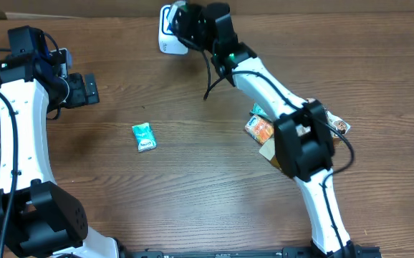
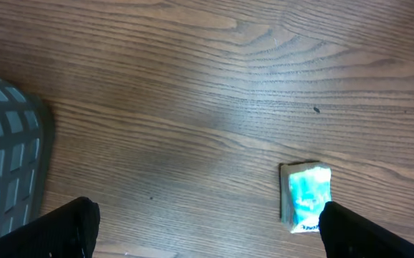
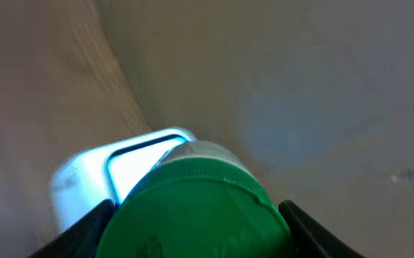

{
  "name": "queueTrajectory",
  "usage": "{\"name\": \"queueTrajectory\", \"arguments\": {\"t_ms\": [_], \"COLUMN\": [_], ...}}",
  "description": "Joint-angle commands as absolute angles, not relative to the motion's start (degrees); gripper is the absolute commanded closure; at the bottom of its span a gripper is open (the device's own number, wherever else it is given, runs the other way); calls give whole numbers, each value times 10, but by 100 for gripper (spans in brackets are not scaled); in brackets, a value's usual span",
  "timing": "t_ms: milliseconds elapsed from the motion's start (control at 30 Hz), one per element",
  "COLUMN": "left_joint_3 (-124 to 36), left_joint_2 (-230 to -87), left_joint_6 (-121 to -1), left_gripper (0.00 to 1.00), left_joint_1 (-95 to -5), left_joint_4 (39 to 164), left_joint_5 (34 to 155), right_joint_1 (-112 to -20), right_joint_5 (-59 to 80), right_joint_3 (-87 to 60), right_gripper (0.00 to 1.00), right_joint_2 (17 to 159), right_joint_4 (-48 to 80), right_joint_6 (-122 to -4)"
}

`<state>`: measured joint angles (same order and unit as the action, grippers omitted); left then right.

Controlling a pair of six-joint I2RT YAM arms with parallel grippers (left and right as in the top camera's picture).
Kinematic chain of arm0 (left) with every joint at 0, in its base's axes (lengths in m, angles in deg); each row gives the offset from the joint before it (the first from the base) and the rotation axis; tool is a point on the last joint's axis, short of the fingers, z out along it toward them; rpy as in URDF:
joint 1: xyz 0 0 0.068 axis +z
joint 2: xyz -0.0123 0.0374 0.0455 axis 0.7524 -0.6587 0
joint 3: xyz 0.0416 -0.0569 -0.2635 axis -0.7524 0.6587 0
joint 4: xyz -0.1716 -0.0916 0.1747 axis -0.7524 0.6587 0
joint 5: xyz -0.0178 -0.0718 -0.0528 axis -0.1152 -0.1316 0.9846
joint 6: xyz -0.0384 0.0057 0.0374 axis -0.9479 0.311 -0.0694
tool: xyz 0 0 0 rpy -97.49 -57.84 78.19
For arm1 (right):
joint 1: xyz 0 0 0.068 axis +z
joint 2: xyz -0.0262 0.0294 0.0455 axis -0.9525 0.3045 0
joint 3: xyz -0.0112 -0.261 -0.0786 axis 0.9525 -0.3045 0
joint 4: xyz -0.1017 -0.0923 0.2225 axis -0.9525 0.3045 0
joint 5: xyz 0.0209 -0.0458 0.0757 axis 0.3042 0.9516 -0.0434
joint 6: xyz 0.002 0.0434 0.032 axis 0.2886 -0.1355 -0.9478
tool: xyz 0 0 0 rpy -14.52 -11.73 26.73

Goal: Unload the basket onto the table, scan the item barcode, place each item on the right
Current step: 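Carry the jar right and set it down beside the pile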

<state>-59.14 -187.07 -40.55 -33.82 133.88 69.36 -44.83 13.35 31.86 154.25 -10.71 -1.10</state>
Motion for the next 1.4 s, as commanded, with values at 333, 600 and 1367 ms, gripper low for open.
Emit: {"name": "queueTrajectory", "arguments": {"t_ms": [333,600,1367], "left_joint_3": [-600,-600,-600], "left_joint_2": [-1871,-1871,-1871], "left_joint_6": [-393,-393,-393], "left_gripper": [0,0,0], "left_joint_1": [-346,-346,-346], "left_joint_4": [1338,1338,1338], "left_joint_5": [694,694,694], "right_joint_1": [-463,-487,-575], "right_joint_5": [71,55,179], "right_joint_3": [329,329,329], "right_gripper": [46,53,47], "right_joint_2": [1328,1377,1511], "right_joint_4": [387,536,481], "right_joint_6": [-224,-224,-239]}}
